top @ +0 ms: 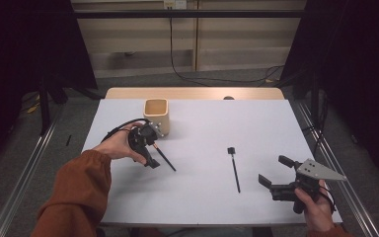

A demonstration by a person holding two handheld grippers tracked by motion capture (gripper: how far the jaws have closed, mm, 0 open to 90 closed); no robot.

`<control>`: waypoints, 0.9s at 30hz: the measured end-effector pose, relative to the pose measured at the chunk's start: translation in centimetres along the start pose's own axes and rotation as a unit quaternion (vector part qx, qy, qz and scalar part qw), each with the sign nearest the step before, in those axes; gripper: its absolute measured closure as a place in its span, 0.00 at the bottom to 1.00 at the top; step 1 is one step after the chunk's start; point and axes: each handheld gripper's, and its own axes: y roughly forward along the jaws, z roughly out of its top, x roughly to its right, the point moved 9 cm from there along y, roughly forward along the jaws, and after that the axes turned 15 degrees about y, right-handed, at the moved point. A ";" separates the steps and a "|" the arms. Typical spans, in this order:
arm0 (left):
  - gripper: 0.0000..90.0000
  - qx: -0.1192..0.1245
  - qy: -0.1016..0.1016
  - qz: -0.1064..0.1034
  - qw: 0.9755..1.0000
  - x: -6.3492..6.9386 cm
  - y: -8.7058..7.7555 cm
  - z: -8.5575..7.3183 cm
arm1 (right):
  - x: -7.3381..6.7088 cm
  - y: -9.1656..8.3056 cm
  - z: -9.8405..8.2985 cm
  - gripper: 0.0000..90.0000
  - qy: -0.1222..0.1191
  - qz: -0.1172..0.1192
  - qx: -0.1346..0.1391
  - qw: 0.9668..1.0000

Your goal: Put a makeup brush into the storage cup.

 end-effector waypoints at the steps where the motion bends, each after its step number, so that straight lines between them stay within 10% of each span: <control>1: 0.07 0.002 -0.003 -0.002 1.000 0.0 0.2 0.1 | 0.0 0.0 0.0 0.00 0.000 0.000 0.000 1.000; 27: 0.45 -0.071 0.069 0.019 0.995 -3.3 1.6 0.1 | 0.0 -0.1 0.0 0.00 0.001 0.000 0.001 1.000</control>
